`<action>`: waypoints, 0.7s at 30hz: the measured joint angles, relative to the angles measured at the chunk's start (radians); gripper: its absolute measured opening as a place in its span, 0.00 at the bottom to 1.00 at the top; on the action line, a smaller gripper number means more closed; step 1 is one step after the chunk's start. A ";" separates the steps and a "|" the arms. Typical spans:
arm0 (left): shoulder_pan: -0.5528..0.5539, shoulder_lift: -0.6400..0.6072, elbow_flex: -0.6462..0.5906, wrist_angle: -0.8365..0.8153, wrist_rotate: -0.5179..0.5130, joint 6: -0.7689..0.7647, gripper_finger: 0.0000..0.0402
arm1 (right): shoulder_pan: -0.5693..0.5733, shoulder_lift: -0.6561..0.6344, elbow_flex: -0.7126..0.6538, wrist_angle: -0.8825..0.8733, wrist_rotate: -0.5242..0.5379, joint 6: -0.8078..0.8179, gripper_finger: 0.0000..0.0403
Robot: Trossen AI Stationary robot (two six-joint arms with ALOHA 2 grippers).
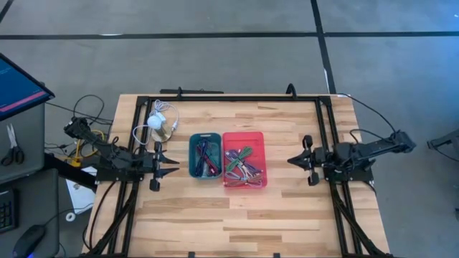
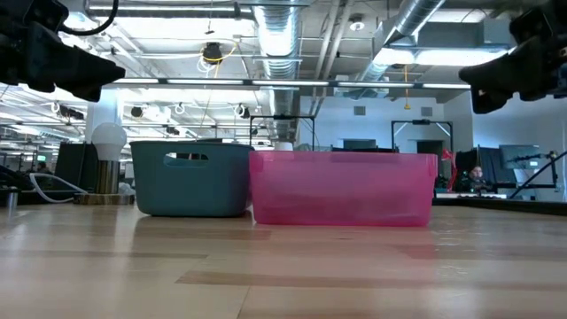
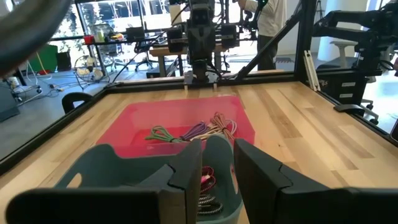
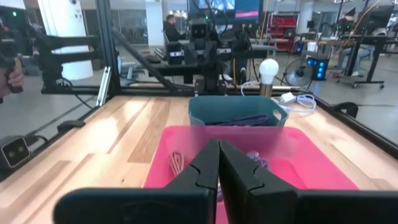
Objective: Pick & Place USB Port
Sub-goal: Return to Home Position
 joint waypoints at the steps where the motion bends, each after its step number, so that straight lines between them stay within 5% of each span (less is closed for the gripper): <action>1: 0.000 0.000 0.000 0.000 0.000 0.000 0.23 | 0.000 0.007 0.000 0.000 -0.001 0.000 0.01; 21: 0.000 0.000 0.000 -0.003 -0.010 0.000 0.23 | 0.000 0.043 0.000 0.003 0.001 0.054 0.01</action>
